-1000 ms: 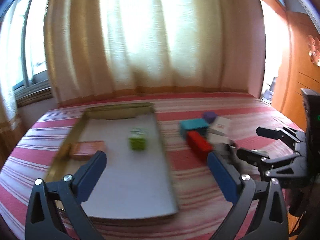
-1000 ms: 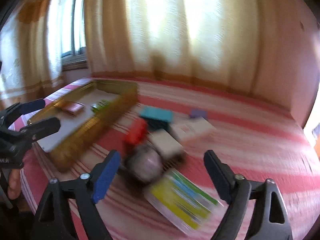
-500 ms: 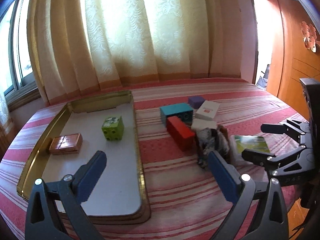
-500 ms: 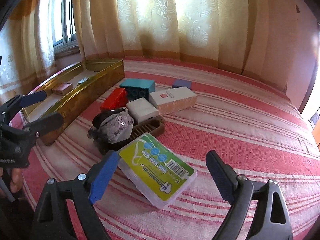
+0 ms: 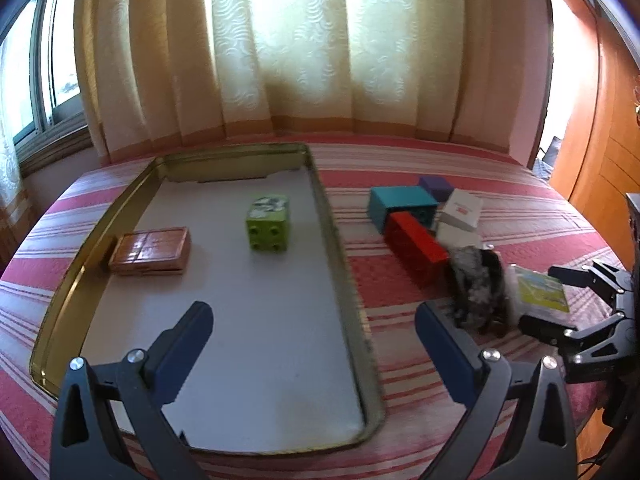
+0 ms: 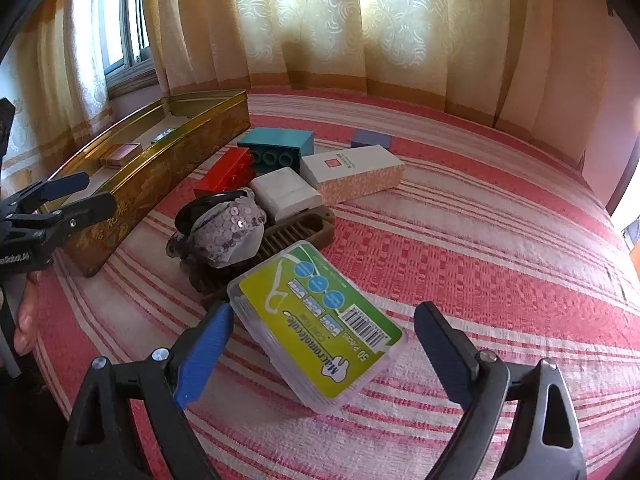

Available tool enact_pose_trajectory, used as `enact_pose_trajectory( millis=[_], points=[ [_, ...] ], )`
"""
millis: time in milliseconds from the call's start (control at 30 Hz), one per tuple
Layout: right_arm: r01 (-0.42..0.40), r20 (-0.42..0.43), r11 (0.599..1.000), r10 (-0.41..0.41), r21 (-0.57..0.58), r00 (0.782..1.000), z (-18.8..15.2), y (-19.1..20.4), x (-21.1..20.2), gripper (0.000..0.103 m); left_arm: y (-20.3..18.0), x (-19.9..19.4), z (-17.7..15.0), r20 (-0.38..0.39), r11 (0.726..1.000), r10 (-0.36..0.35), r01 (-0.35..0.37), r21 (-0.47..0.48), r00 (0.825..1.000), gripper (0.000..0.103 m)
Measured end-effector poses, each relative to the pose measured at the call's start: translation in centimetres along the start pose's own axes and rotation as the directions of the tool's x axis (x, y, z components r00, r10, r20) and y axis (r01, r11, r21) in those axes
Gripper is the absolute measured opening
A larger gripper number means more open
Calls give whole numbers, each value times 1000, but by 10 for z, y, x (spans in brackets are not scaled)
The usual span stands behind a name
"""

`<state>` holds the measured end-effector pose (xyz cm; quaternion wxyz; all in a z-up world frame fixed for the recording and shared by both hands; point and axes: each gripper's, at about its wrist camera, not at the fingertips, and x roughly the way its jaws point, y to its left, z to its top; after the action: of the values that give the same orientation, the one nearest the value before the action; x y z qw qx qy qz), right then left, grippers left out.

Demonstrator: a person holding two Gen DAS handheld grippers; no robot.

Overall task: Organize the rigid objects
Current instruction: 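Grasp the clear floss-pick box with the right gripper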

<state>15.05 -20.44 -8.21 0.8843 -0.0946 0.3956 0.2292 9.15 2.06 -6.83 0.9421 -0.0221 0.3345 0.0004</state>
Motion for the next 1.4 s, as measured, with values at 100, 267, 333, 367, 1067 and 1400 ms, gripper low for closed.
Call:
enact_pose_trajectory(
  millis=[100, 267, 333, 367, 1067, 1400],
  points=[
    [-7, -1, 1000, 7, 2, 1000, -1, -1, 0, 93, 8, 1, 1, 2, 1000, 20, -20, -5, 1000, 102],
    [-25, -14, 1000, 26, 7, 1000, -1, -2, 3, 80, 25, 6, 4, -25, 998, 3, -5, -61, 1000, 103],
    [-33, -12, 999, 33, 12, 999, -1, -4, 2, 79, 30, 9, 5, -38, 997, -23, 20, -72, 999, 103],
    [-35, -12, 999, 35, 13, 999, -1, -4, 2, 79, 30, 10, 5, -44, 997, -33, 30, -72, 999, 103],
    [-28, 49, 999, 26, 44, 998, -4, -8, -6, 60, 31, 2, 15, 59, 997, 75, -74, -22, 995, 103],
    [-29, -3, 1000, 29, -2, 1000, 0, -1, 4, 56, -31, -5, 20, 92, 996, -12, 4, 87, 996, 102]
  ],
)
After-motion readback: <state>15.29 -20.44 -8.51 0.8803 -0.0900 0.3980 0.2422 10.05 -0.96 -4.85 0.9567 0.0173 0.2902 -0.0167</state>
